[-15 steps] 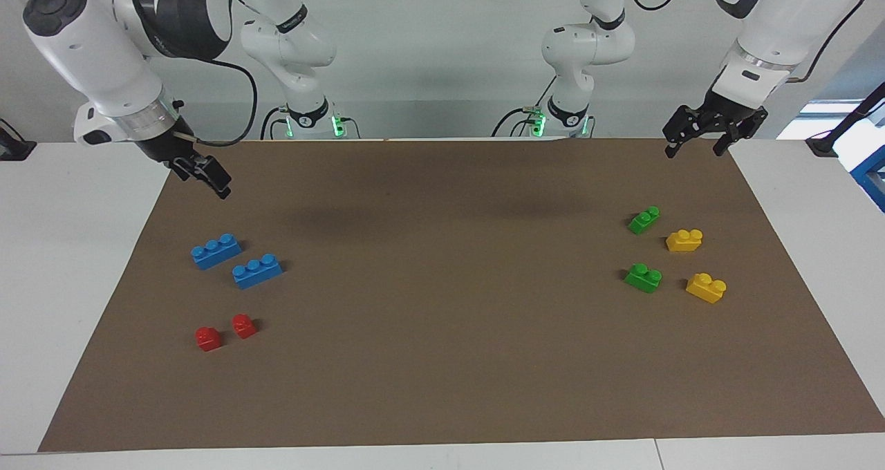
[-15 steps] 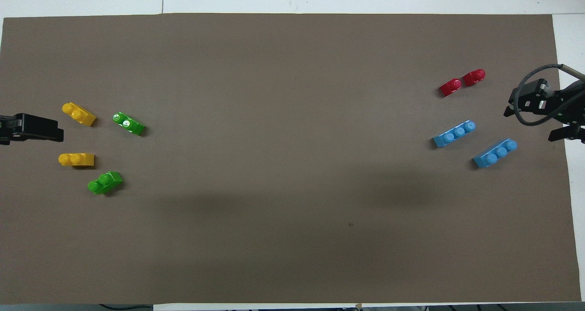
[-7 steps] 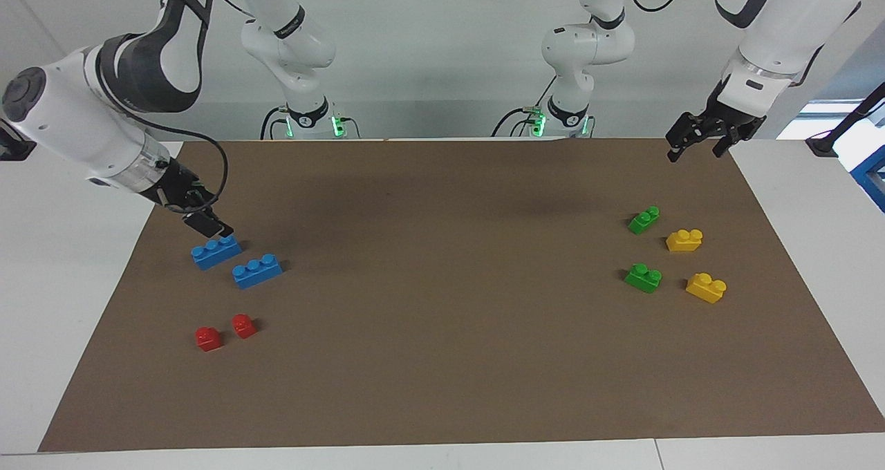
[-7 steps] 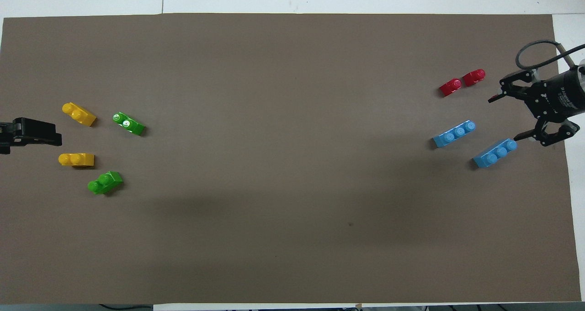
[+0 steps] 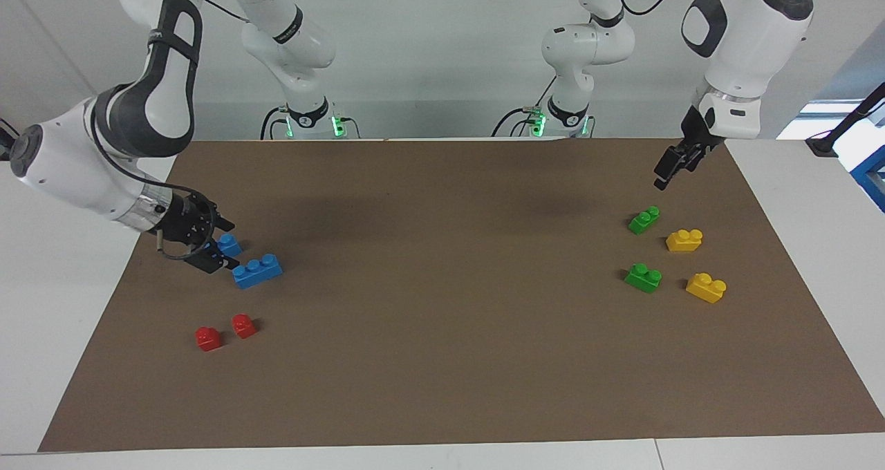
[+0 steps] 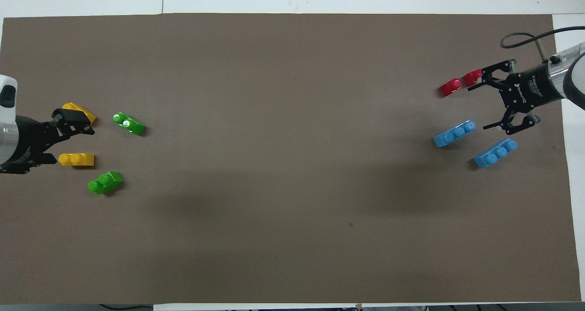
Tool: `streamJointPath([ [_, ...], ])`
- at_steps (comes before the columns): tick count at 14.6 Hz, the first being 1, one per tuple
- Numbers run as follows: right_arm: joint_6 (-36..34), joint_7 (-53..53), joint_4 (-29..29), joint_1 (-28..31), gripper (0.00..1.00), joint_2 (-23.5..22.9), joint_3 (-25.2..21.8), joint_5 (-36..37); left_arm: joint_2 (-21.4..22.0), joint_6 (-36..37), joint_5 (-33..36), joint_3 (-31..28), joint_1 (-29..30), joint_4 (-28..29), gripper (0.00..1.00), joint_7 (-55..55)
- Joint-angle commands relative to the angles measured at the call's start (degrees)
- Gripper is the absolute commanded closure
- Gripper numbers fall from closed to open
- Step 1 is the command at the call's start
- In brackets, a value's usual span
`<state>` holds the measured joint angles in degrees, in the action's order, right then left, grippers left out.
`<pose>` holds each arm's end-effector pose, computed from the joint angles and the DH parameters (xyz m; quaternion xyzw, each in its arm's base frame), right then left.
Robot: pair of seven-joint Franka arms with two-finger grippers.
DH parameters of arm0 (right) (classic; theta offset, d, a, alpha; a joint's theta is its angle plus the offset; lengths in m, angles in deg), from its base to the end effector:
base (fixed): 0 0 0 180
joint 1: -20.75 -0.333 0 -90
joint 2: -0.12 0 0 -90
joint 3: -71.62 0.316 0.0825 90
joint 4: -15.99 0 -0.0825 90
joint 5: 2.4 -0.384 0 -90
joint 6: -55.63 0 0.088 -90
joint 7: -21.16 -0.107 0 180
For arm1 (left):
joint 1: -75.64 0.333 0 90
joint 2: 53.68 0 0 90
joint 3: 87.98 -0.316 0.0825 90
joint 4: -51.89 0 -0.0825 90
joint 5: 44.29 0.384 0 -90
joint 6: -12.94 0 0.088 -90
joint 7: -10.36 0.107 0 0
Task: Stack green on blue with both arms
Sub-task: 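Reach the left gripper to a green brick while the right gripper reaches a blue brick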
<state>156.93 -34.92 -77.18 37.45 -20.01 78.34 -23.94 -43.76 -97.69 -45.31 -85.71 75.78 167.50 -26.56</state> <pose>0.6324 -0.0863 0.4105 -0.7849 0.5780 0.1716 0.1427 0.5153 -0.0215 0.5350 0.9525 0.3015 0.0389 0.0191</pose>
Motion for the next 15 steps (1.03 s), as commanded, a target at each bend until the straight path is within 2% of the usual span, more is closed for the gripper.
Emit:
streamJointPath([
  [1, 1.79, -1.14, 0.88, 1.14, 0.00, -3.67, 0.48, -2.97, 0.45, -4.76, -0.04, -0.59, -0.93, 4.36, 0.00, -7.63],
  [5, 3.02, -0.53, 0.35, 1.85, 0.00, -5.53, 0.39, -3.60, -6.21, -10.82, 0.05, -0.59, -1.02, 4.46, 0.00, -15.97],
  [8, 3.29, 2.54, -2.54, 3.34, 0.00, -5.44, 0.40, -3.60, -11.14, -13.73, -0.04, -0.77, -0.58, 3.84, 0.00, -17.31],
  [12, 1.44, 4.74, -4.56, 4.75, 0.00, -4.56, 0.48, -3.60, -16.32, -13.57, 0.05, -0.77, 0.03, 1.30, 0.00, -18.18],
  [15, 3.37, 7.38, -7.38, 4.66, 0.00, -3.68, 0.39, -3.60, -19.92, -11.82, -0.73, -0.77, 0.73, -2.30, 0.00, -19.07],
])
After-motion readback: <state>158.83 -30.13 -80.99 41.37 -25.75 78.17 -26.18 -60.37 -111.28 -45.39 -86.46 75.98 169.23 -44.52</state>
